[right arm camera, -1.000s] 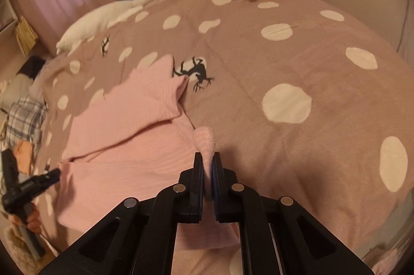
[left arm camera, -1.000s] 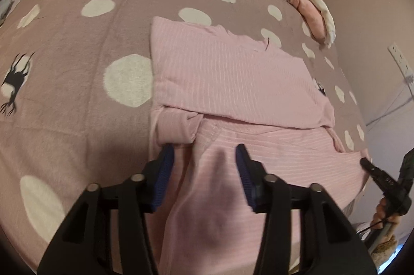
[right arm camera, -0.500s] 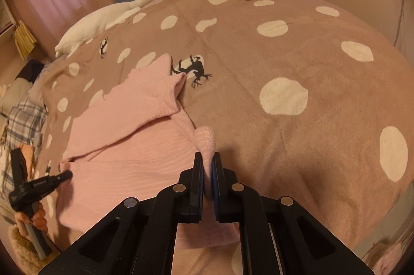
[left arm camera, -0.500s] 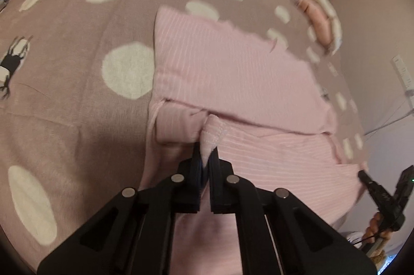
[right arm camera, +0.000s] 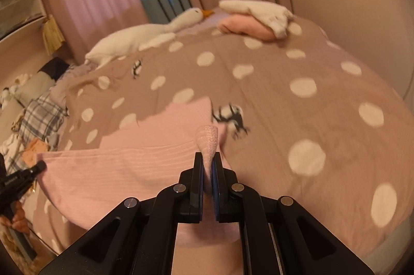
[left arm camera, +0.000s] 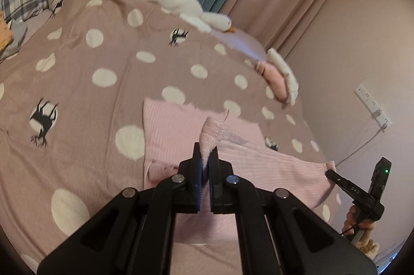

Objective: Fold small clothes

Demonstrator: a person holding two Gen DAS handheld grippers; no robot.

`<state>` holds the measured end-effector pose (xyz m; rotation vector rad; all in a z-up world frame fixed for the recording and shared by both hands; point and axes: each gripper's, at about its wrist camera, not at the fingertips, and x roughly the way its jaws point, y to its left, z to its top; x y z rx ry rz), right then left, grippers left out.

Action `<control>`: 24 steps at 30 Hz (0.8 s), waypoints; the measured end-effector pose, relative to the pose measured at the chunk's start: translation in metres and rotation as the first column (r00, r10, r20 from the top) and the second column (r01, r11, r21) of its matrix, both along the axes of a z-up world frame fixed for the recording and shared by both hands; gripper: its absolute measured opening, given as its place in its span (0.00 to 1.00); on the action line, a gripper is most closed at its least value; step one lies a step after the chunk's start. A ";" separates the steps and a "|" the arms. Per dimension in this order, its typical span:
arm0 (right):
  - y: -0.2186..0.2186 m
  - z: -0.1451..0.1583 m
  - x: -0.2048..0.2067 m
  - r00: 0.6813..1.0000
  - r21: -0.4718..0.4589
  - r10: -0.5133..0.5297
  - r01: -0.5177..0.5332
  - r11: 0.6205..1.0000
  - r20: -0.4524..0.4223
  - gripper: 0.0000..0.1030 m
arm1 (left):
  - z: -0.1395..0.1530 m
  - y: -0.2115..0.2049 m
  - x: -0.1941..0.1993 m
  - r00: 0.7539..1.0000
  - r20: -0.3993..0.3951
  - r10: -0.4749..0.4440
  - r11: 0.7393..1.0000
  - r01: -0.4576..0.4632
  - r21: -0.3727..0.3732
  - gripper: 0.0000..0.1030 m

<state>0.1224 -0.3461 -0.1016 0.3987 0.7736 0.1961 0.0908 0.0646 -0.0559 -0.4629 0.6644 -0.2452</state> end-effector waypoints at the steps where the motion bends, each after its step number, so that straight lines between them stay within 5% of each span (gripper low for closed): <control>1: 0.001 0.005 0.004 1.000 -0.004 0.002 -0.002 1.000 0.017 0.07 | 0.003 0.002 0.002 1.000 0.006 0.005 1.000 -0.005 -0.009 0.03; 11: 0.006 0.038 0.055 0.992 0.001 0.013 -0.013 1.000 0.124 0.07 | 0.026 0.021 0.044 0.996 0.057 0.068 0.998 -0.067 -0.016 0.03; 24: 0.035 0.016 0.155 0.999 -0.030 0.030 -0.029 0.999 0.032 0.07 | 0.003 0.034 0.131 0.993 -0.046 0.112 0.994 -0.111 0.014 0.03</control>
